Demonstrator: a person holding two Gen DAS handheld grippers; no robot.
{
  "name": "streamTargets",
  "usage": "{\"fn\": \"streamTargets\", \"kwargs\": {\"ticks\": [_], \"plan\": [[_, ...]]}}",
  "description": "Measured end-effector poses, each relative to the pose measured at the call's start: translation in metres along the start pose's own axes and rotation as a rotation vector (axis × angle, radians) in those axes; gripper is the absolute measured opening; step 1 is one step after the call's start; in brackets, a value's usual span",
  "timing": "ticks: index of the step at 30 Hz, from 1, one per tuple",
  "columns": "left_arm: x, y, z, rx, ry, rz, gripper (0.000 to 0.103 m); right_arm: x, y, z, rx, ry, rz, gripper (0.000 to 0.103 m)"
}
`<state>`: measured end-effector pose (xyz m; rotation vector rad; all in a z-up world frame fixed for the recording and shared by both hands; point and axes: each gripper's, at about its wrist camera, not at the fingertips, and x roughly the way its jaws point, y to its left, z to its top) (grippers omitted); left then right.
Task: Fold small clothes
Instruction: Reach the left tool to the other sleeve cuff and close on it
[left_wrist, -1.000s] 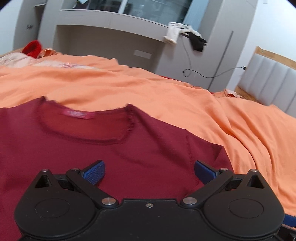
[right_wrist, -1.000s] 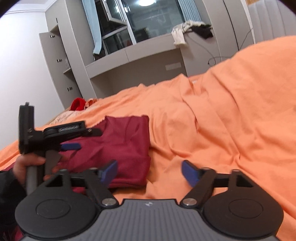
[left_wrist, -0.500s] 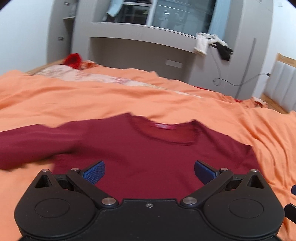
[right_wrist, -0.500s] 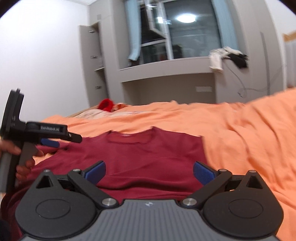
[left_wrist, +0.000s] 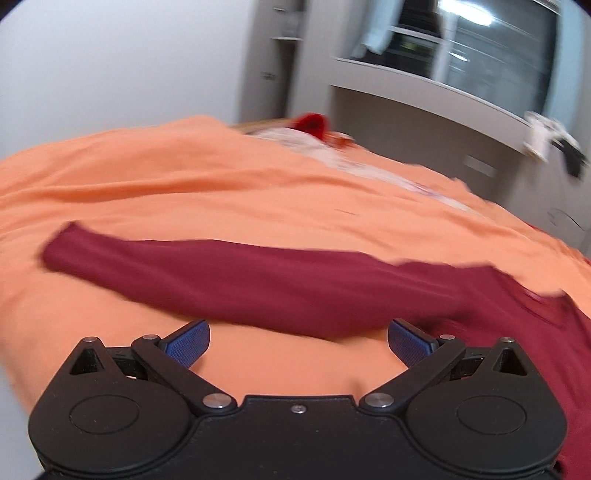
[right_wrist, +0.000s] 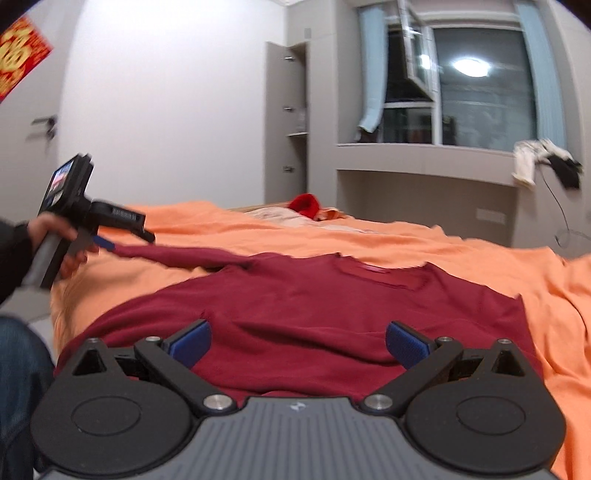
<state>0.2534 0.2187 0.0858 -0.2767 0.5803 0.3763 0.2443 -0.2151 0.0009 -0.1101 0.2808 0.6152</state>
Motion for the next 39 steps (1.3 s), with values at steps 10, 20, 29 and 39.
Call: {"fn": "streamTargets", "kwargs": {"ticks": [10,20,29,39], "plan": [[0.015,0.120,0.024,-0.236,-0.079,0.084,0.102,0.019,-0.006,-0.015,0.030,0.059,-0.020,0.103],[0.043,0.138,0.027,-0.445,-0.120,0.176,0.083,0.025,-0.019,-0.025,0.067,0.098,-0.030,0.103],[0.039,0.146,0.021,-0.533,-0.207,0.235,0.006,0.020,-0.018,-0.024,0.064,0.088,-0.028,0.103],[-0.009,0.069,0.061,-0.228,-0.439,0.046,0.005,0.010,-0.020,-0.018,0.076,0.044,-0.042,0.103]]}}
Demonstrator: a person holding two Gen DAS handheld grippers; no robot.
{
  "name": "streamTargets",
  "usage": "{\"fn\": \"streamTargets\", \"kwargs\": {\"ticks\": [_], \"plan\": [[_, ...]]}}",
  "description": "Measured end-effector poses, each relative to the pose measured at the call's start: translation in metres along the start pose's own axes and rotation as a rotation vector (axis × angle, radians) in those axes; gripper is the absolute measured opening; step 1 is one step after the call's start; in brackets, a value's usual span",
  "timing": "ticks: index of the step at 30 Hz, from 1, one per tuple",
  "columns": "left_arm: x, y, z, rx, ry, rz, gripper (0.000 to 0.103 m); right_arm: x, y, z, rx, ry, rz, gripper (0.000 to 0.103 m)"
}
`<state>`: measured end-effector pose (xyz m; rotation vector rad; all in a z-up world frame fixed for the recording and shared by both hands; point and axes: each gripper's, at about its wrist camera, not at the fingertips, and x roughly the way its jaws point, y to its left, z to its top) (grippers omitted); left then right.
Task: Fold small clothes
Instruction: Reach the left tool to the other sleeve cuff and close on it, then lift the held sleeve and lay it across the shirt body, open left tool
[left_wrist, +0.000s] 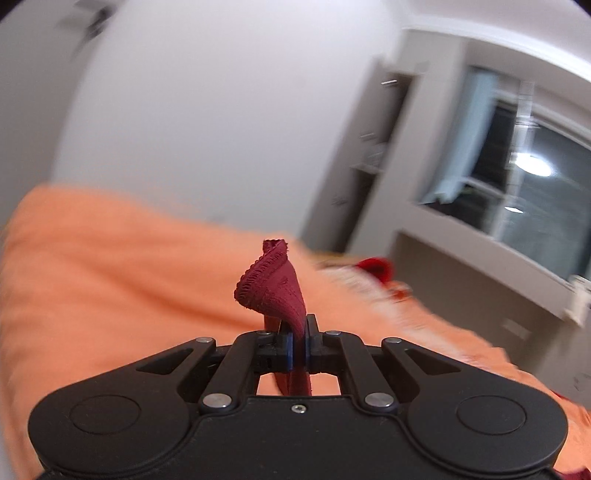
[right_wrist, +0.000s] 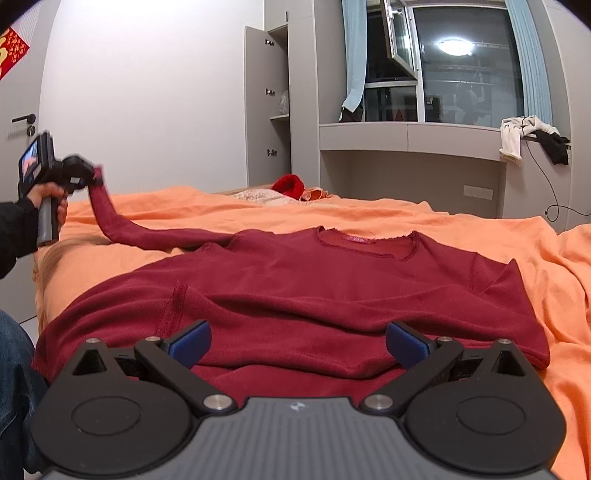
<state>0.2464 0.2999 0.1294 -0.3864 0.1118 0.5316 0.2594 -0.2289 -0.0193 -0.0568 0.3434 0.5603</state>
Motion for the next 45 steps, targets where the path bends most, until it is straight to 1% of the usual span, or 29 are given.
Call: {"fn": "streamTargets", "kwargs": {"ticks": [3,7,9,13,17,20,25,30,32,35,37,39,40,43,45], "plan": [[-0.020,-0.042,0.014,0.100,-0.049,-0.122,0.005,-0.005,-0.001,0.003,0.004,-0.020,-0.004,0.103],[-0.051,-0.100,0.021,0.206,-0.089,-0.285,0.005,-0.013,-0.002,0.006,0.013,-0.048,-0.015,0.103],[-0.067,-0.128,0.019,0.251,-0.097,-0.364,0.005,-0.017,-0.005,0.007,0.023,-0.063,-0.021,0.103],[-0.099,-0.184,0.001,0.352,-0.111,-0.514,0.005,-0.025,-0.010,0.011,0.045,-0.092,-0.046,0.103],[-0.129,-0.235,-0.033,0.443,-0.099,-0.642,0.005,-0.033,-0.017,0.012,0.070,-0.116,-0.085,0.103],[-0.143,-0.257,-0.065,0.482,-0.060,-0.731,0.005,-0.037,-0.024,0.011,0.088,-0.120,-0.123,0.103],[-0.163,-0.283,-0.126,0.581,0.005,-0.851,0.005,-0.042,-0.033,0.011,0.110,-0.115,-0.204,0.103],[-0.175,-0.289,-0.181,0.637,0.090,-0.934,0.006,-0.044,-0.045,0.009,0.142,-0.096,-0.295,0.103],[-0.179,-0.284,-0.201,0.651,0.115,-0.947,0.006,-0.044,-0.050,0.008,0.157,-0.086,-0.332,0.103],[-0.181,-0.282,-0.229,0.679,0.165,-0.962,0.007,-0.046,-0.059,0.005,0.182,-0.081,-0.361,0.103],[-0.180,-0.280,-0.240,0.692,0.207,-0.973,0.009,-0.047,-0.063,0.004,0.196,-0.080,-0.370,0.103],[-0.179,-0.270,-0.252,0.695,0.242,-0.982,0.011,-0.046,-0.066,0.004,0.202,-0.077,-0.377,0.103],[-0.179,-0.268,-0.256,0.694,0.261,-0.988,0.013,-0.047,-0.067,0.003,0.203,-0.077,-0.379,0.103],[-0.177,-0.259,-0.263,0.698,0.310,-1.008,0.017,-0.045,-0.067,0.003,0.202,-0.072,-0.382,0.103],[-0.176,-0.256,-0.265,0.706,0.325,-1.013,0.019,-0.044,-0.067,0.003,0.200,-0.070,-0.382,0.103]]}}
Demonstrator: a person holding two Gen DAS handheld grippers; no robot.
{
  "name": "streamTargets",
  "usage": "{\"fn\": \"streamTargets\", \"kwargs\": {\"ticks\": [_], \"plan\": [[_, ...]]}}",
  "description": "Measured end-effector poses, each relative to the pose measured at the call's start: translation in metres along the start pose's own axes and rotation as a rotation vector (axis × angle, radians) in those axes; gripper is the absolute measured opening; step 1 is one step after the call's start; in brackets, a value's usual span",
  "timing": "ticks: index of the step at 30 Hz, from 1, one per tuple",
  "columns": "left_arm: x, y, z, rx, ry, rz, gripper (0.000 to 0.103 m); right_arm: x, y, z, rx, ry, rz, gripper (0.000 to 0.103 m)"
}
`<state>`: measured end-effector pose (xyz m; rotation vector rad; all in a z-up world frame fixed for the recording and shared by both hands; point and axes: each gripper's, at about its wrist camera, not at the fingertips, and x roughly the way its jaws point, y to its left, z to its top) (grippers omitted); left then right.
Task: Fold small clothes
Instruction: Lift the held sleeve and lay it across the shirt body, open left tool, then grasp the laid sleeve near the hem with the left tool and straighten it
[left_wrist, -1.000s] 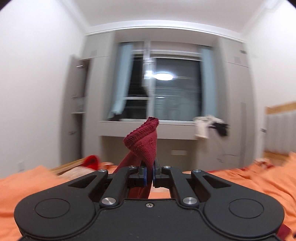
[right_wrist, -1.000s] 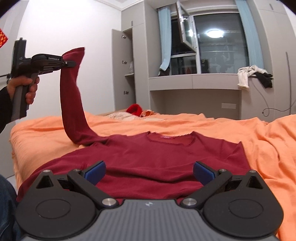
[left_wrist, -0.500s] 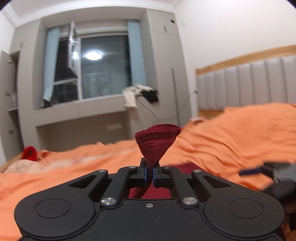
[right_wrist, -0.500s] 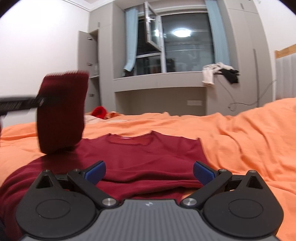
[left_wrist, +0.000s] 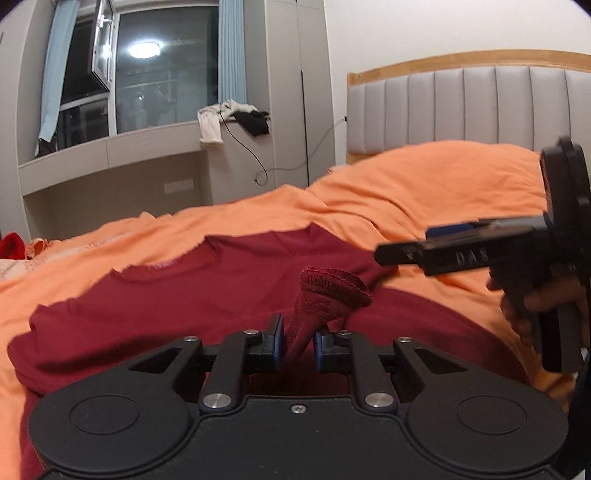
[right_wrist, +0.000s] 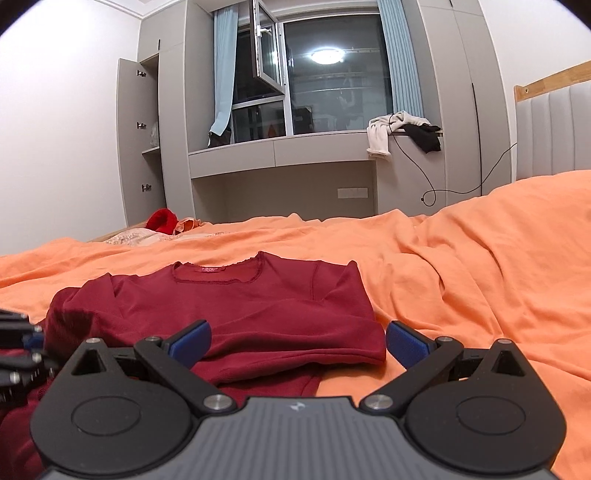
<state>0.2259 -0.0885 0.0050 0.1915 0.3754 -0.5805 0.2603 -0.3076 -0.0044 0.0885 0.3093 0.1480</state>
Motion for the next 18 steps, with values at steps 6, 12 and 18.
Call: {"fn": "streamTargets", "kwargs": {"ticks": [6,12,18], "plan": [[-0.004,-0.001,-0.008,-0.003,0.027,-0.059,0.045,0.003,-0.001,0.000,0.001,0.005,-0.004,0.103],[-0.014,-0.004,-0.013,-0.001,0.058,-0.121,0.066,0.006,-0.001,-0.002,-0.002,0.017,-0.006,0.103],[-0.036,0.001,-0.015,-0.048,0.039,-0.105,0.081,0.011,-0.001,-0.005,-0.009,0.039,-0.007,0.103]]}}
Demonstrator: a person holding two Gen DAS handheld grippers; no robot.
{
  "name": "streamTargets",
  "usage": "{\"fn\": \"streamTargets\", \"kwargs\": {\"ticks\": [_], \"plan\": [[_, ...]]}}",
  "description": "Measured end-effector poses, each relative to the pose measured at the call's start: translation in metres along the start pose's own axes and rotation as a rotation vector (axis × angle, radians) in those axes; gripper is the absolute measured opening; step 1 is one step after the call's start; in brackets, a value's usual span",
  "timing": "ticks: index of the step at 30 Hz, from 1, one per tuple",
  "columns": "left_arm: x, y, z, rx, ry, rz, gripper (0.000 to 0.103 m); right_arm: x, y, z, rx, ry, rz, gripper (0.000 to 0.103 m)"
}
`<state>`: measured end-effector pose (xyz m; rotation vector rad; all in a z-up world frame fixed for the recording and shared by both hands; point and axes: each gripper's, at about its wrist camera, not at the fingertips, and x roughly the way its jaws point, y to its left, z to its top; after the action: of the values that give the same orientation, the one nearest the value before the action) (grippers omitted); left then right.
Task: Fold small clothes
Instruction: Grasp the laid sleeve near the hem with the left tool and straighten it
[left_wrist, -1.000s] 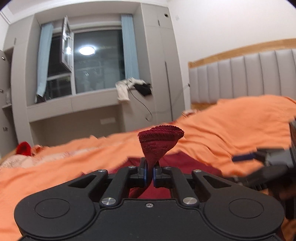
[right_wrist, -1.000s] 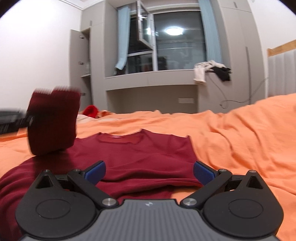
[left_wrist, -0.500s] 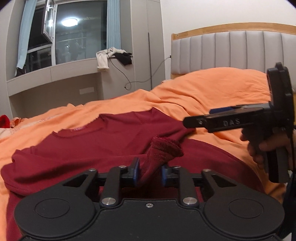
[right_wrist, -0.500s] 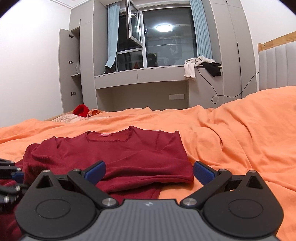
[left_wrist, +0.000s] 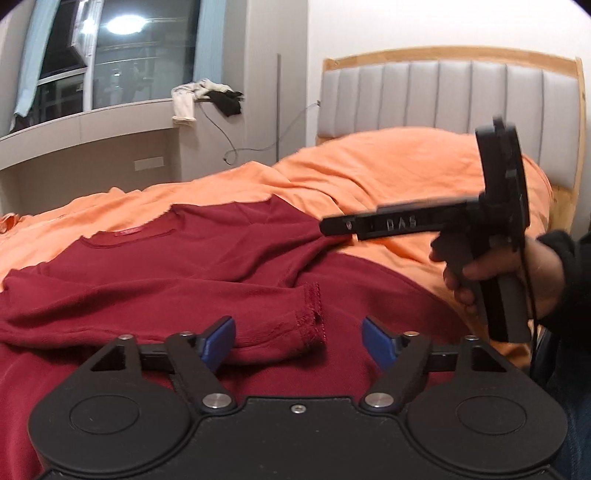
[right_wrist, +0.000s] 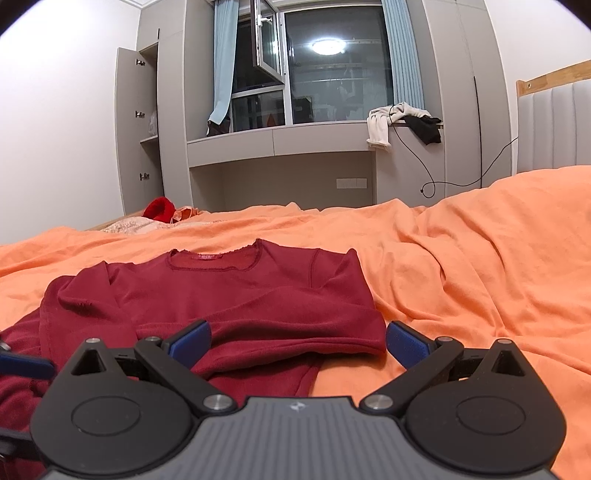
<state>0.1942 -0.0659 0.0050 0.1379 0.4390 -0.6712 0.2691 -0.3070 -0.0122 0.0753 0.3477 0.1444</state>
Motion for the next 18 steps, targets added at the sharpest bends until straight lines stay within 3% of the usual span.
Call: {"fn": "streamTargets", "kwargs": {"ticks": [3,11,14,18], "plan": [[-0.017,0.005,0.000,-0.041,-0.031,0.049,0.087,0.003,0.000,-0.001,-0.002,0.012,0.002,0.103],[-0.043,0.034,-0.008,-0.215,-0.069,0.211,0.085,0.009,0.002,-0.006,-0.010,0.030,0.002,0.103],[-0.040,0.044,-0.008,-0.280,-0.049,0.221,0.077,0.010,0.004,-0.007,-0.020,0.035,0.002,0.103],[-0.034,0.046,-0.011,-0.302,-0.015,0.184,0.058,0.011,0.005,-0.008,-0.028,0.035,0.005,0.103]]}}
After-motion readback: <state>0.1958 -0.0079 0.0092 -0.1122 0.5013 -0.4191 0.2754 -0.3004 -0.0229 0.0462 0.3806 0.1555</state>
